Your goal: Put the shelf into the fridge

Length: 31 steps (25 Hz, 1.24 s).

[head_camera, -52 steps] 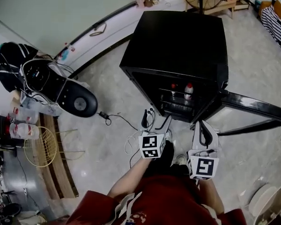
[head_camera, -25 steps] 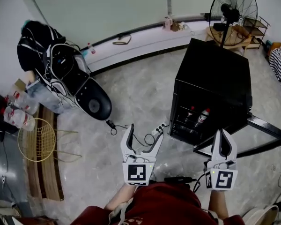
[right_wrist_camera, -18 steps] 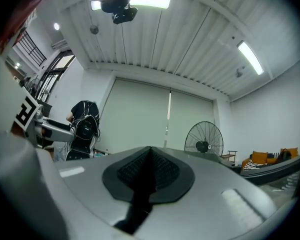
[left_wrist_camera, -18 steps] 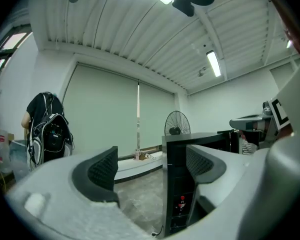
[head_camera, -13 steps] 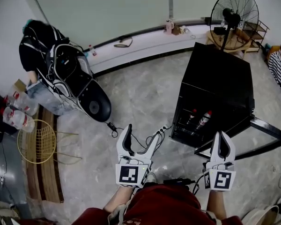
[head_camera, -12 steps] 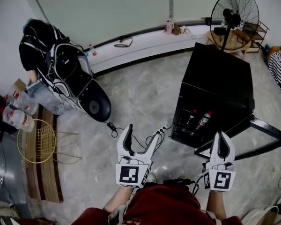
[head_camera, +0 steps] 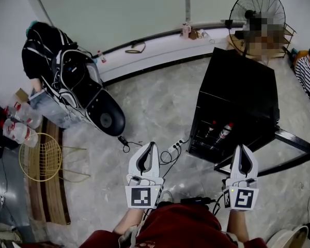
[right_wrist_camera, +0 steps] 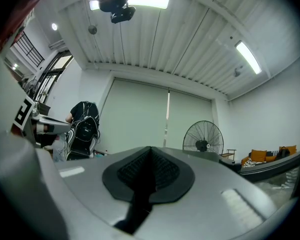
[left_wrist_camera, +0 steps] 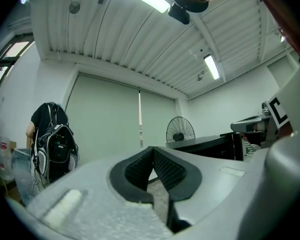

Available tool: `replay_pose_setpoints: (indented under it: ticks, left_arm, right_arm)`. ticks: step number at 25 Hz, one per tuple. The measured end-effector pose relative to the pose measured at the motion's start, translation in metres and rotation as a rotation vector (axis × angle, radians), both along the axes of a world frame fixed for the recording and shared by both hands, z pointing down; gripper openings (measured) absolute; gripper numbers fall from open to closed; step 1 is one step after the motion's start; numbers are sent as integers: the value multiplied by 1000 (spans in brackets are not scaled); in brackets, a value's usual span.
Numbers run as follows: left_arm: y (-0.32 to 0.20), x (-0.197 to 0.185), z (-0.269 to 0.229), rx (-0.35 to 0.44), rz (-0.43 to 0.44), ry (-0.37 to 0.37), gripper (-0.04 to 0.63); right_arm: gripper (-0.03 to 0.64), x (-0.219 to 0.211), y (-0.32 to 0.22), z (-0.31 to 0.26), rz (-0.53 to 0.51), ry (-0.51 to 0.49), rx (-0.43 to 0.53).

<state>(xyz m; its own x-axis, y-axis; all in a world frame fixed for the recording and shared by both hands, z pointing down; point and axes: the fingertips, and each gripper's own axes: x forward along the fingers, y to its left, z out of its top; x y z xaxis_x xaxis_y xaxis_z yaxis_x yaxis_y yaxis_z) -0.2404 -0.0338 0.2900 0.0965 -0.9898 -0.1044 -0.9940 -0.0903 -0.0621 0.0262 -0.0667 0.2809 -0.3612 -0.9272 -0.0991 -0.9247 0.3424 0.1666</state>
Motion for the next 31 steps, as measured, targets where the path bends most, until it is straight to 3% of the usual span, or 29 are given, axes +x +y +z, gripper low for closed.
replay_pose_setpoints:
  ticks: [3,19,31]
  left_arm:
    - [1,2,-3,11,5,-26,6]
    - [-2,3,-9,19,-88,-15,6]
    - [-5,18,-13,21,-59,-15,6]
  right_arm:
    - [0,2,-1,0,1,-2,-4]
    - [0,13,-2,1,-12,5,-12]
    - [0,27,-3,-1,-1,-5,-8]
